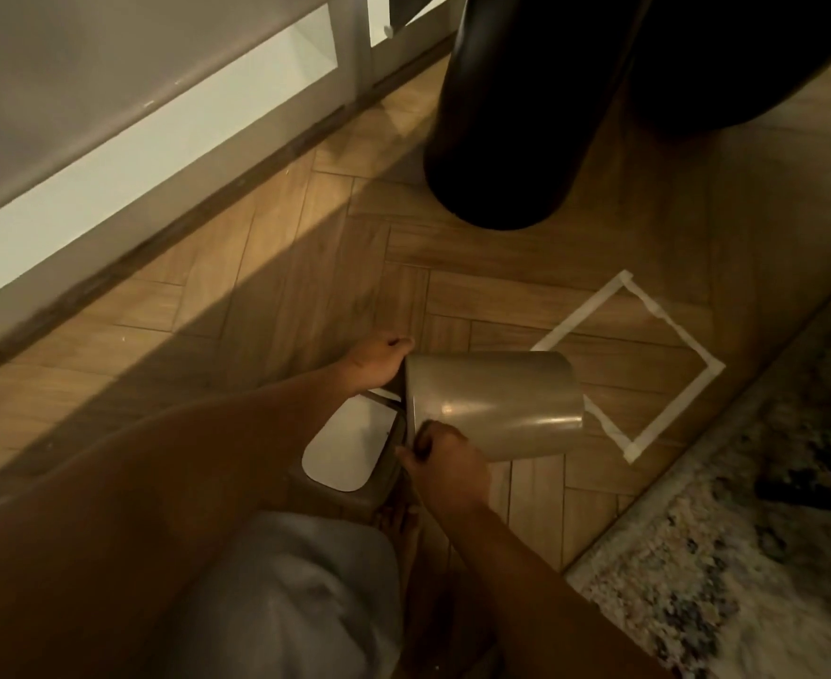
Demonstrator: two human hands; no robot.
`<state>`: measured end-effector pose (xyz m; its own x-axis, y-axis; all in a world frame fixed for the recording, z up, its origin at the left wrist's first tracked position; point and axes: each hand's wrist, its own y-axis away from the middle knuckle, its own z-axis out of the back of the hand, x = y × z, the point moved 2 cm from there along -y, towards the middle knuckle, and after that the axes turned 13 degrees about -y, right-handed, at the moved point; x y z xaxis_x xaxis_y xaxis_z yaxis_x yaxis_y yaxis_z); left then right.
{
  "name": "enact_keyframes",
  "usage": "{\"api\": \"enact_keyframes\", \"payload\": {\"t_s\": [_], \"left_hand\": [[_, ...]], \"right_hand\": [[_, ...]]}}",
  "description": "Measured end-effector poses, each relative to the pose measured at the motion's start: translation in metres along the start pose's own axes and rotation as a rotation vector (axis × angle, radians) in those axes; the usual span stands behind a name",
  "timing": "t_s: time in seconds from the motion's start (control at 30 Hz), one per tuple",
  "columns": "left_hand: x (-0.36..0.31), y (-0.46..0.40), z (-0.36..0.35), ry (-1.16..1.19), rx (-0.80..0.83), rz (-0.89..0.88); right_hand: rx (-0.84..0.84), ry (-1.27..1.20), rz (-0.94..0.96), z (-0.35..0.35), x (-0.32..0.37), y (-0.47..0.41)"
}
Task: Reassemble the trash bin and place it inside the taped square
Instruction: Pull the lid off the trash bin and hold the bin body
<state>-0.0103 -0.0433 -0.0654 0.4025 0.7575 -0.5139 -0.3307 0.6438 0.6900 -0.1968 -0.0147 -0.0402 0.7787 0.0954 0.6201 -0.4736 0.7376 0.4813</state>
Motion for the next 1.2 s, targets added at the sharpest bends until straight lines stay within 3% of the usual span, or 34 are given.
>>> {"api": "enact_keyframes", "payload": {"t_s": [0.27, 0.47, 0.7, 0.93, 1.2], "left_hand": [[-0.022, 0.022, -0.012, -0.156, 0.175, -0.096], [-0.045, 0.054, -0.019, -0.184, 0.290, -0.141], [-0.068, 0.085, -0.010, -0.126, 0.233, -0.148], [-0.077, 0.113, -0.008, -0.116, 0.194, -0.154], [-0.074, 0.131, 0.007, -0.092, 0.053, -0.199]], "right_hand": [[0.023, 0.068, -0.090, 0.024, -0.027, 0.017], [-0.006, 0.087, -0.038, 0.075, -0.036, 0.030], [-0.164, 0.118, 0.199, 0.134, -0.026, 0.040], [-0.266, 0.013, 0.245, 0.159, -0.021, 0.059], [-0.430, -0.237, 0.087, 0.180, -0.025, 0.078]]}}
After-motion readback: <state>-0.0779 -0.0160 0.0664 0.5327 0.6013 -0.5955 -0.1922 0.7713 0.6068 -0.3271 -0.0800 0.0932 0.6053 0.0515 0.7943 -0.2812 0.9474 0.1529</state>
